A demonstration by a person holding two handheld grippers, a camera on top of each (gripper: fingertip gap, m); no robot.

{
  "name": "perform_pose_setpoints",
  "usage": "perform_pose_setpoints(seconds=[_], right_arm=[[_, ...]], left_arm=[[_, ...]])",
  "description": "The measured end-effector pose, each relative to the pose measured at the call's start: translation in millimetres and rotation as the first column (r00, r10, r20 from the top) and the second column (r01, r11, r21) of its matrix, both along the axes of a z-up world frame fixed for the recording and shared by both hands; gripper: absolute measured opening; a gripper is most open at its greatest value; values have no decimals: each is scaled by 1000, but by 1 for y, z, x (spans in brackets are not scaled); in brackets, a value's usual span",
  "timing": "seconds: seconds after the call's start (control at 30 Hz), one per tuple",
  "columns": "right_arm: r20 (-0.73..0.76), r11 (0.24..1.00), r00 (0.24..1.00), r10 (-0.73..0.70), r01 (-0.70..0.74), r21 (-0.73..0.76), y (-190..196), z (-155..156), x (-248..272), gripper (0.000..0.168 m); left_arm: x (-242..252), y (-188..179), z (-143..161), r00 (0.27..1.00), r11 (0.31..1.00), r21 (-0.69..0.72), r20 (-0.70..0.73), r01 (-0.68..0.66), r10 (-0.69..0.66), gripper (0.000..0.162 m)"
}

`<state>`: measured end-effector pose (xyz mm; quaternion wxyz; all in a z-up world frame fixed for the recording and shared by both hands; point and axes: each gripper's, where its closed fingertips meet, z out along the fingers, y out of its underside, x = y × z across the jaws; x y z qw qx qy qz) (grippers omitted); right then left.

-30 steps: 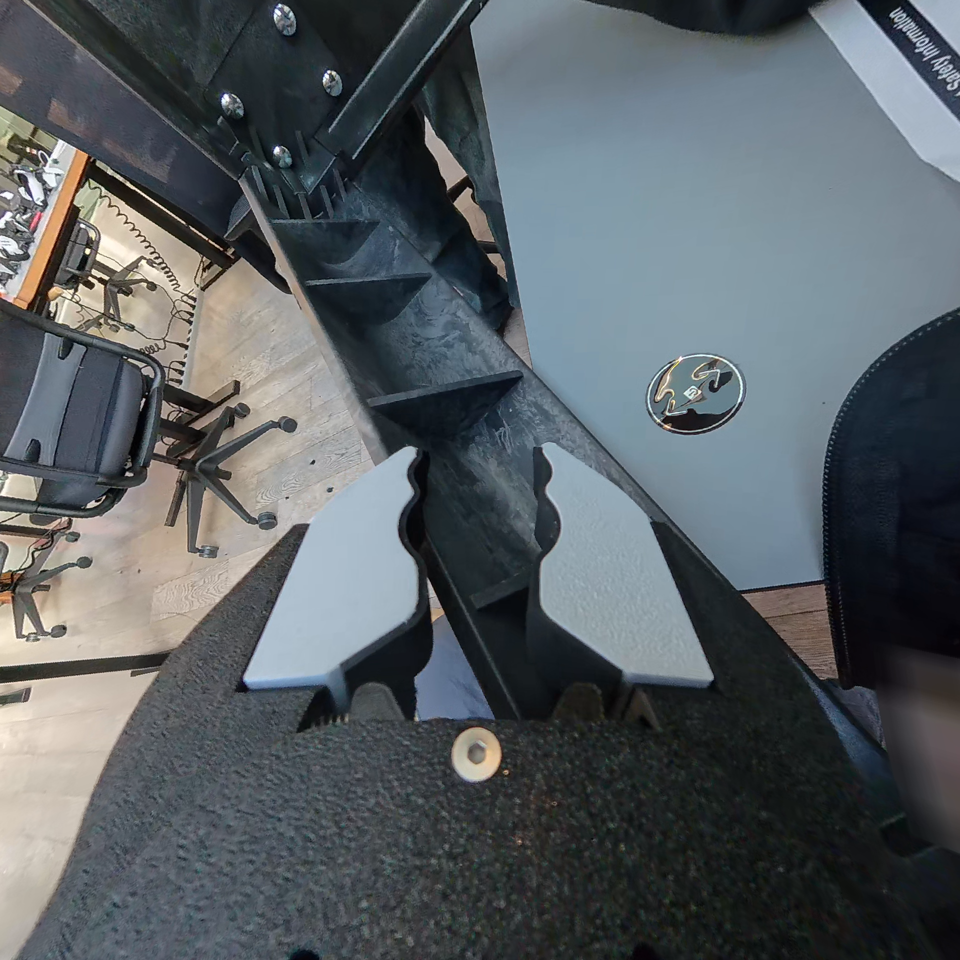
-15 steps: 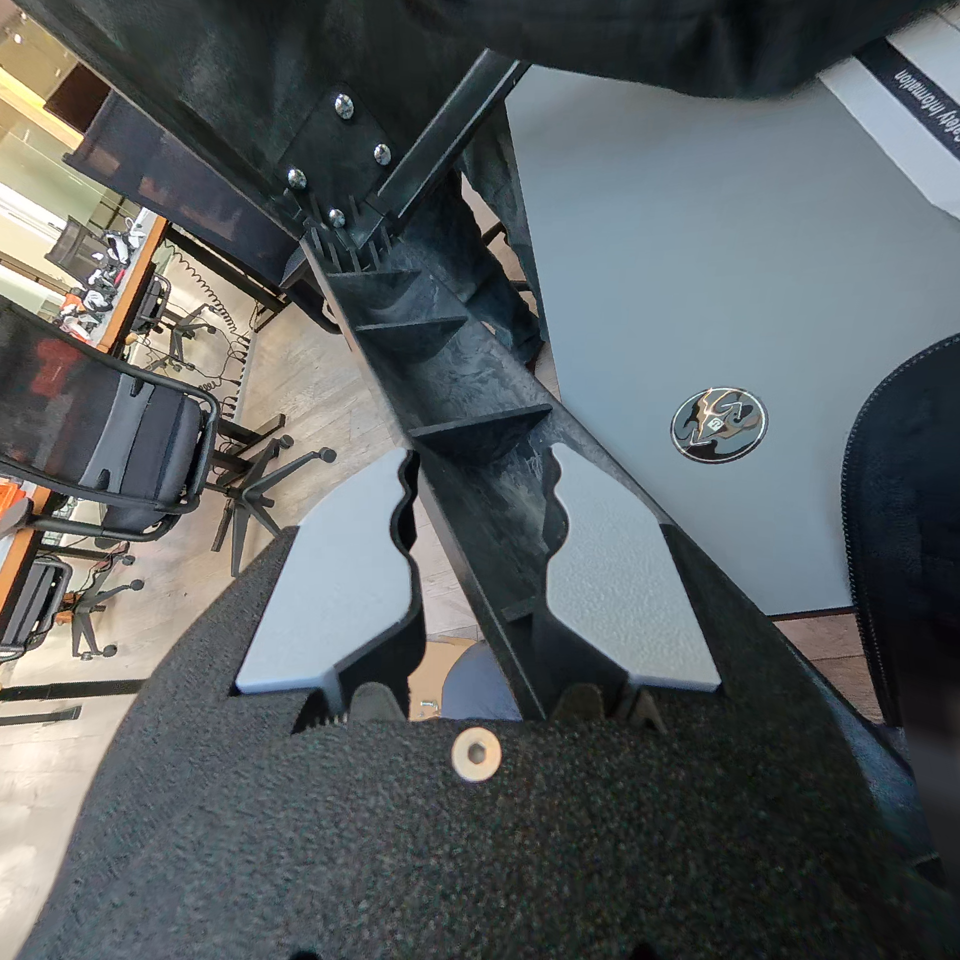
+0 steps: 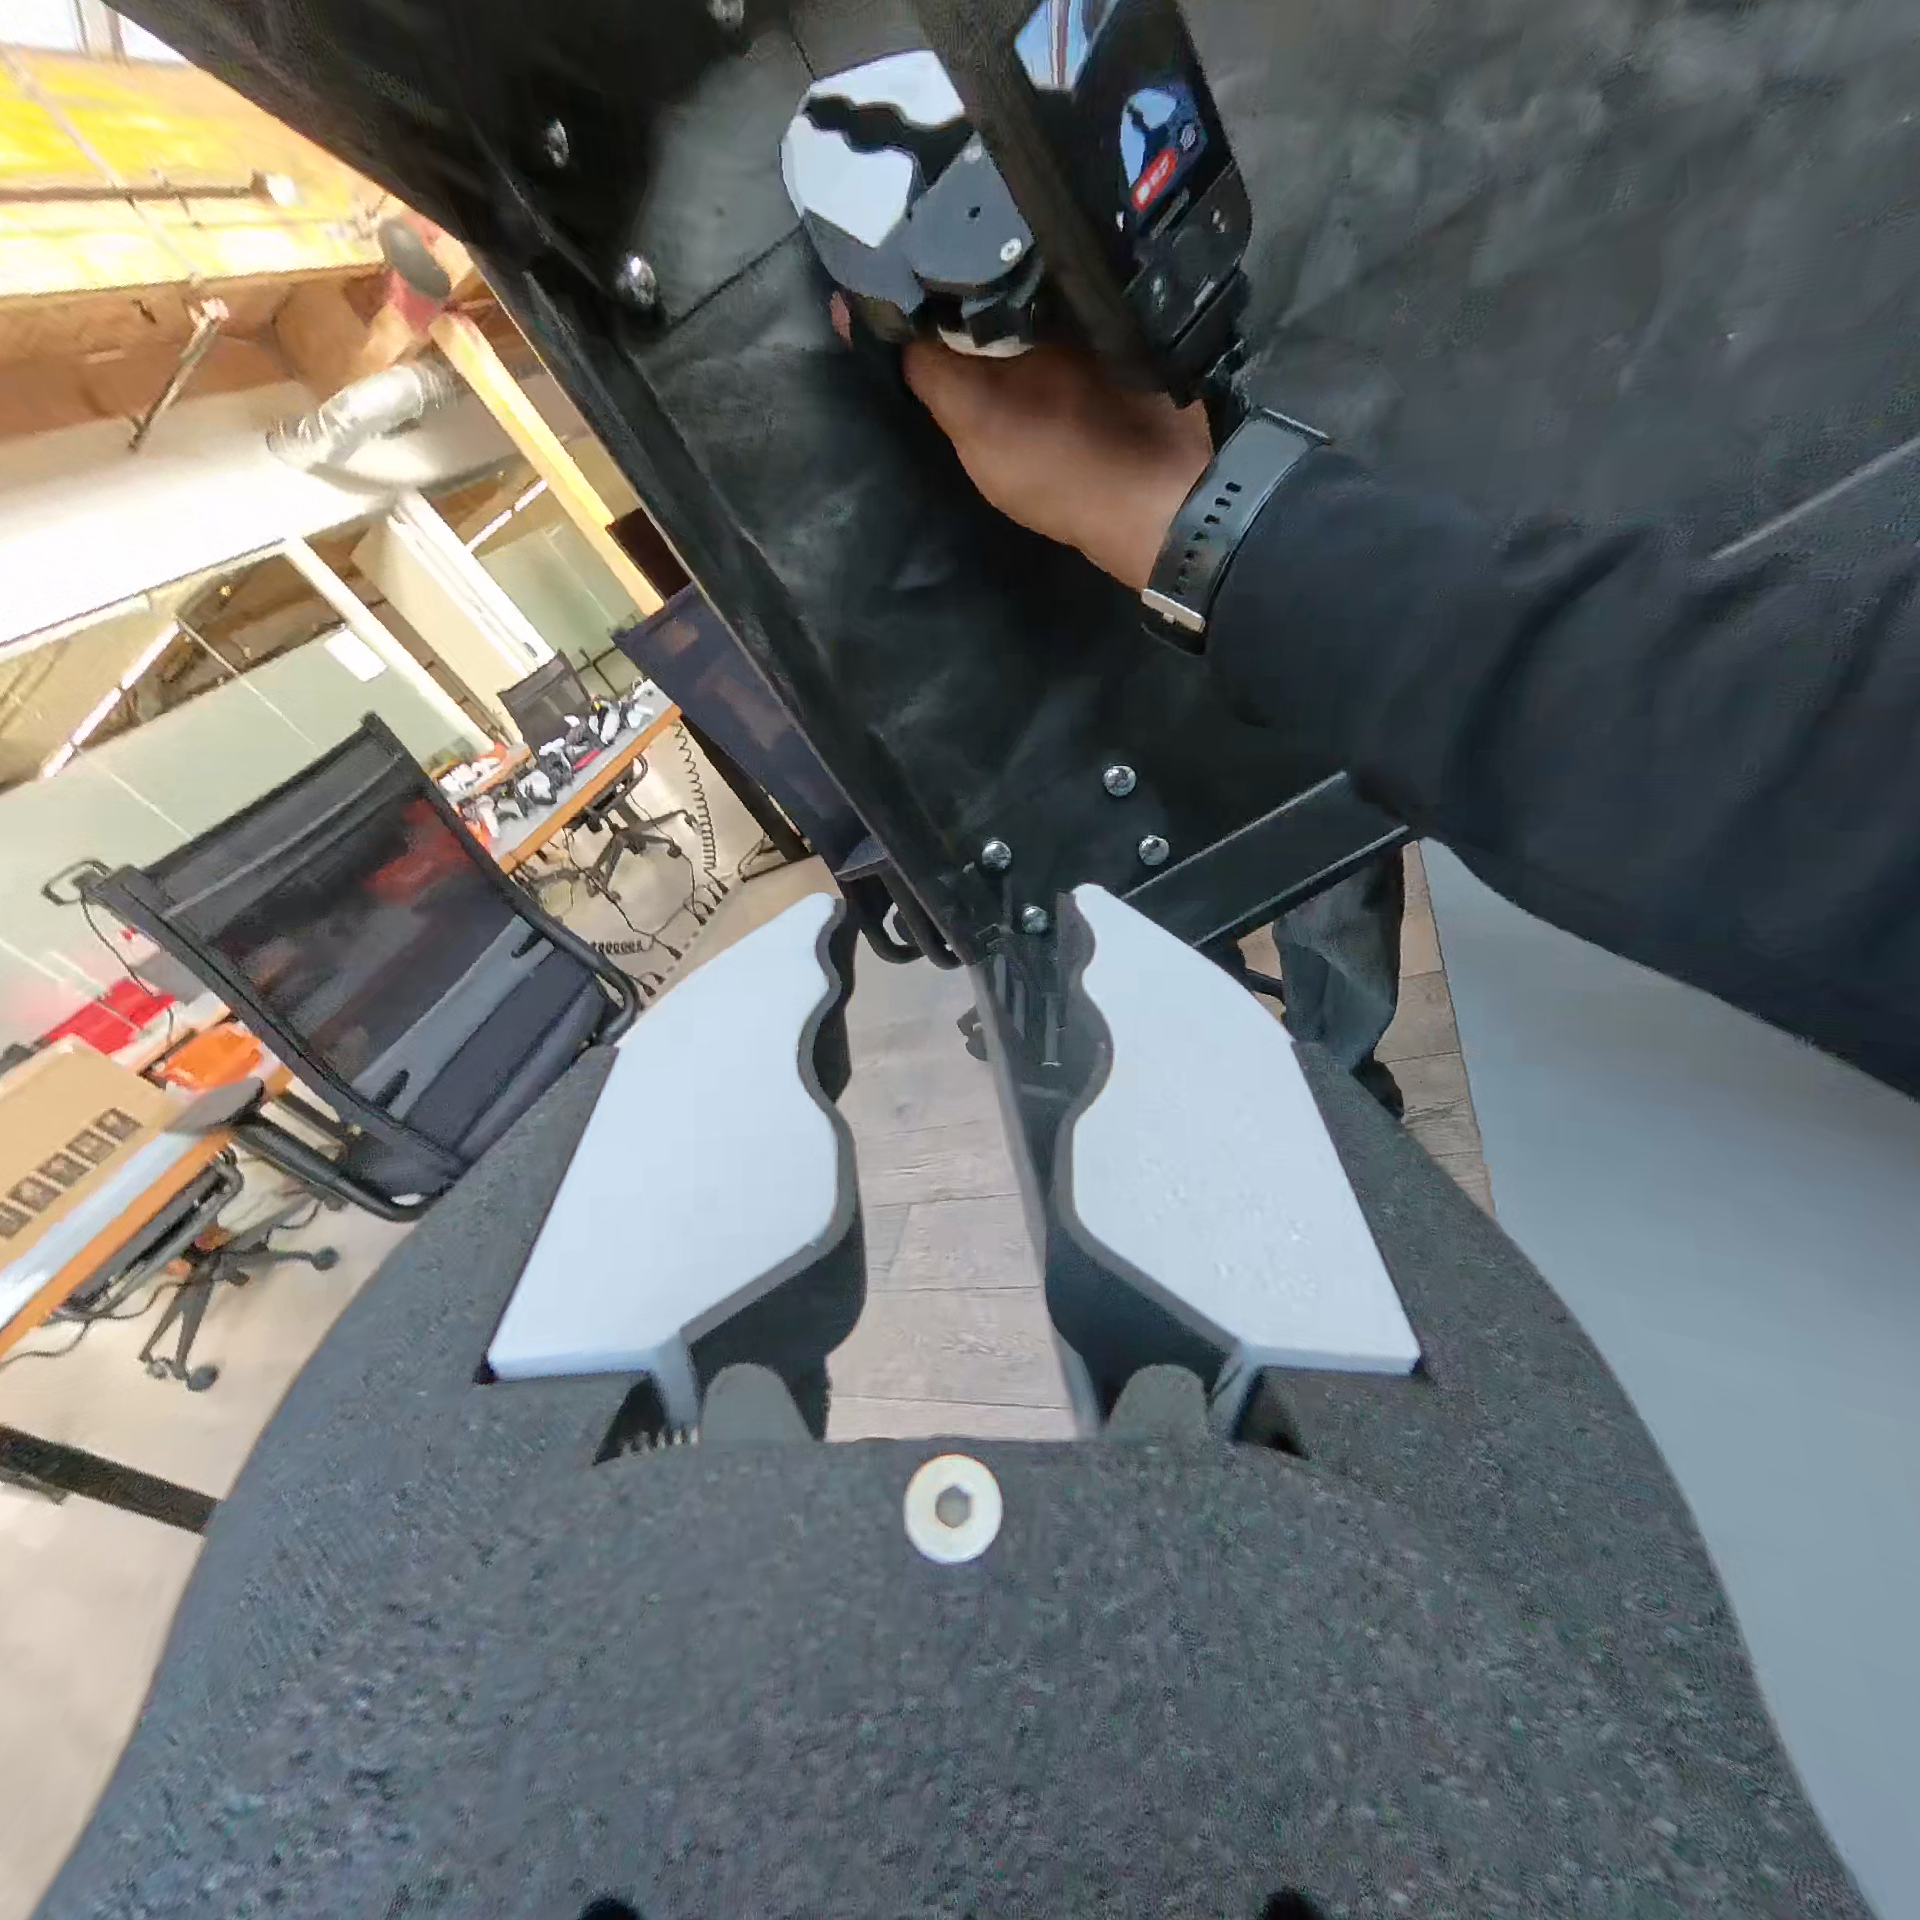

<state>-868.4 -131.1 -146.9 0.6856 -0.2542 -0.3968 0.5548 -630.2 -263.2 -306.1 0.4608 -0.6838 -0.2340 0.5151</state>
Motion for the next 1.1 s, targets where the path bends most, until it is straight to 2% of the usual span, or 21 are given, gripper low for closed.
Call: perform_pose_setpoints(seconds=[0.07,0.2,0.47,0.67,0.8,0.9,1.1], right_arm=[[1,1000,1000,3,-3,-7,2,1,0,0],[-12,1000,1000,15,-15,-13,5,4,3,0],[-19,1000,1000,9,-9,-3,1,9,8,0],[-34,1000,999,10,-9,12,0,10,10,0],[-38,1000,999,10,-10,18,-1,7,8,0],[-48,1000,999,-5,5,7,-1,7,10,0],[-47,1000,999,-27,27,-11,-1,4,10,0]], left_arm=[[-10,20,-15,1000,1000,8,17,-26,25,37],[-18,42,-33,999,993,-118,-31,-14,10,32],[-75,35,-51,986,988,66,91,-143,136,27],[-119,47,-60,968,973,62,132,-223,213,28],[-117,48,-62,965,972,62,145,-227,217,25],[-114,49,-77,953,972,109,248,-206,174,25],[-109,54,-77,961,982,92,240,-164,138,25]])
